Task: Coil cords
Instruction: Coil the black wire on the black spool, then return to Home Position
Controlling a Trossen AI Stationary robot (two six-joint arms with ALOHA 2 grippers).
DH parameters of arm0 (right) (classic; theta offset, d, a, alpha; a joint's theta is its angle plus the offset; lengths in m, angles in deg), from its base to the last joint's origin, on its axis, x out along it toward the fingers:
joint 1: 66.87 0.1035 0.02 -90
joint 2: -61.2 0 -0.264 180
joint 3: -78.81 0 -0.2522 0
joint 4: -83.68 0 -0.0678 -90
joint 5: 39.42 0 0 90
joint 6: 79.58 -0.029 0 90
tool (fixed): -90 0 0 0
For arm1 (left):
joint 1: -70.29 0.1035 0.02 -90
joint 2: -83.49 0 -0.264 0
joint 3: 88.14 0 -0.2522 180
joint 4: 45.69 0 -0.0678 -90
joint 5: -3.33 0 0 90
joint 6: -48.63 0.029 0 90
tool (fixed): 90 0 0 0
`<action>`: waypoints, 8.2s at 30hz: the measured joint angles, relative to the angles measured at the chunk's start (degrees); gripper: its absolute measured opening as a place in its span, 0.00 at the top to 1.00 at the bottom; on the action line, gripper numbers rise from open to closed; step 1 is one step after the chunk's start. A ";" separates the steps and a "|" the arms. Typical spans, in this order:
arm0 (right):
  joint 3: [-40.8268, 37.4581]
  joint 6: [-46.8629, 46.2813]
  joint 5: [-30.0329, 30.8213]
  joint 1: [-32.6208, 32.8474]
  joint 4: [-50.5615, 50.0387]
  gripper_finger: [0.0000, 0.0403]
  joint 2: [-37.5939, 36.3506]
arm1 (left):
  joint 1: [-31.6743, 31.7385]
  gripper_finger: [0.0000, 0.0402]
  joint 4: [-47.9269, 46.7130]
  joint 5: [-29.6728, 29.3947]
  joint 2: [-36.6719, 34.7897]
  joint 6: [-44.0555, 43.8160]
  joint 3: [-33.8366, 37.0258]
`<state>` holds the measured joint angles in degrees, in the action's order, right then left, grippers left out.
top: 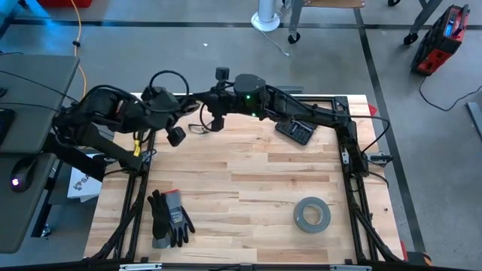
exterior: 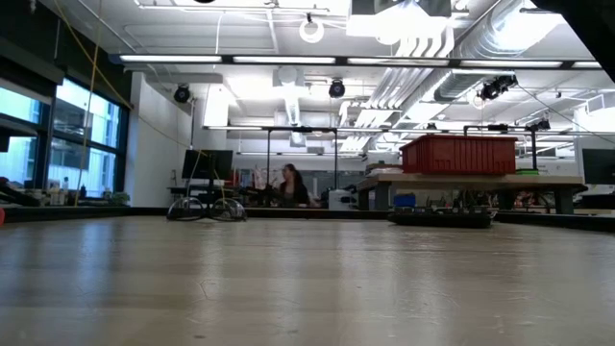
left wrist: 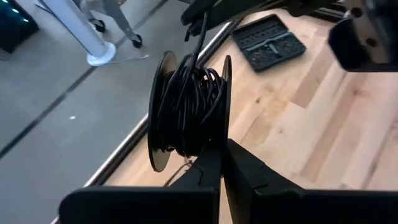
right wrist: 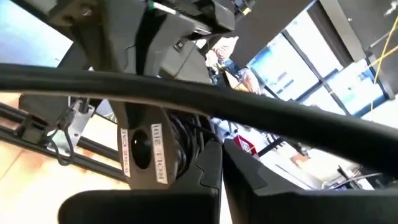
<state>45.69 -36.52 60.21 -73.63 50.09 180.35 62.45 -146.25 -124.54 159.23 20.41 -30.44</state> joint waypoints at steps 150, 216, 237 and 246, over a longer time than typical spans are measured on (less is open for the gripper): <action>-91.73 -81.64 -1.22 4.56 14.53 0.58 -54.73 | 8.55 0.58 120.82 45.03 8.37 -34.50 88.34; -132.55 -39.18 -1.31 -2.03 50.57 1.00 -73.77 | 8.61 1.00 110.12 22.60 -40.65 29.20 107.89; -132.61 -33.99 5.84 -1.87 39.96 1.00 -81.43 | 8.57 1.00 105.11 20.99 -45.33 19.87 107.86; -132.58 -34.00 4.84 -1.93 22.99 1.00 -111.66 | 8.57 1.00 91.94 20.94 -72.44 19.85 107.86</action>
<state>-86.90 -70.53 65.05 -75.56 73.08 68.69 71.02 -54.31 -103.60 86.80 40.25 77.43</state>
